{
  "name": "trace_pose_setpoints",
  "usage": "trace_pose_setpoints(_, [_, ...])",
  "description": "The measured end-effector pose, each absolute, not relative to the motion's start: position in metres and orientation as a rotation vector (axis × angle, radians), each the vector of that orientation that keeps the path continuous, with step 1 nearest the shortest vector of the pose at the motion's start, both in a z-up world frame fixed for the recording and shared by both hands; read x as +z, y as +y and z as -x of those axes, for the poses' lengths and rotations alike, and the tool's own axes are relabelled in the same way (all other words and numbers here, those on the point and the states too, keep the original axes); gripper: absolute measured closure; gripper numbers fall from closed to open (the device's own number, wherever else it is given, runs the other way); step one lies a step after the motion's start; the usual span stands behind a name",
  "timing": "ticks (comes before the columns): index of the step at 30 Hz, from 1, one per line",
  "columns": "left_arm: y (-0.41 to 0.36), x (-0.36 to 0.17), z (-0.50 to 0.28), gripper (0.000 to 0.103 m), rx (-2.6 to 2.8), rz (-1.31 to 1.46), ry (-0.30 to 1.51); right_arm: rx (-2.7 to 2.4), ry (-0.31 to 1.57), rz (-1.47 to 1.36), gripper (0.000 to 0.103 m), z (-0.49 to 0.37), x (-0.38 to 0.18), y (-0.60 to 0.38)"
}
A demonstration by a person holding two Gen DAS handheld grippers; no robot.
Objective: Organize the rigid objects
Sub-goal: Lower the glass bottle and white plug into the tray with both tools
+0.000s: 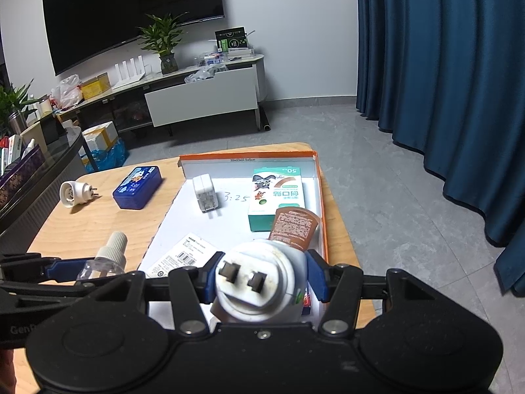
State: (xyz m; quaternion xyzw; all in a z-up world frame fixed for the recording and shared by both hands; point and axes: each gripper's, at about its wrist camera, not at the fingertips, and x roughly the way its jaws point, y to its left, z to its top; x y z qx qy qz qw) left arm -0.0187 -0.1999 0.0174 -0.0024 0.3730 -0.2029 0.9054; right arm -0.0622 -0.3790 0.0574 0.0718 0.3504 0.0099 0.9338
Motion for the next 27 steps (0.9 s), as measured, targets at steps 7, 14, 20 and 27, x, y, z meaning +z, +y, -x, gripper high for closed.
trace_pose_setpoints(7, [-0.1998, 0.0166, 0.0182, 0.052, -0.420, 0.004, 0.774, 0.021, 0.725, -0.148, 0.039, 0.0596, 0.0551, -0.3790])
trace_pose_setpoints(14, [-0.2003, 0.0161, 0.0176, 0.052, -0.421, 0.001, 0.773, 0.021, 0.728, -0.145, 0.039, 0.0594, 0.0543, -0.3785])
trace_pose_setpoints(20, [-0.2008, 0.0161, 0.0172, 0.052, -0.422, 0.000, 0.773, 0.020, 0.731, -0.144, 0.039, 0.0587, 0.0531, -0.3779])
trace_pose_setpoints(27, [-0.2007, 0.0170, 0.0168, 0.052, -0.422, -0.003, 0.772, 0.022, 0.731, -0.143, 0.039, 0.0578, 0.0531, -0.3782])
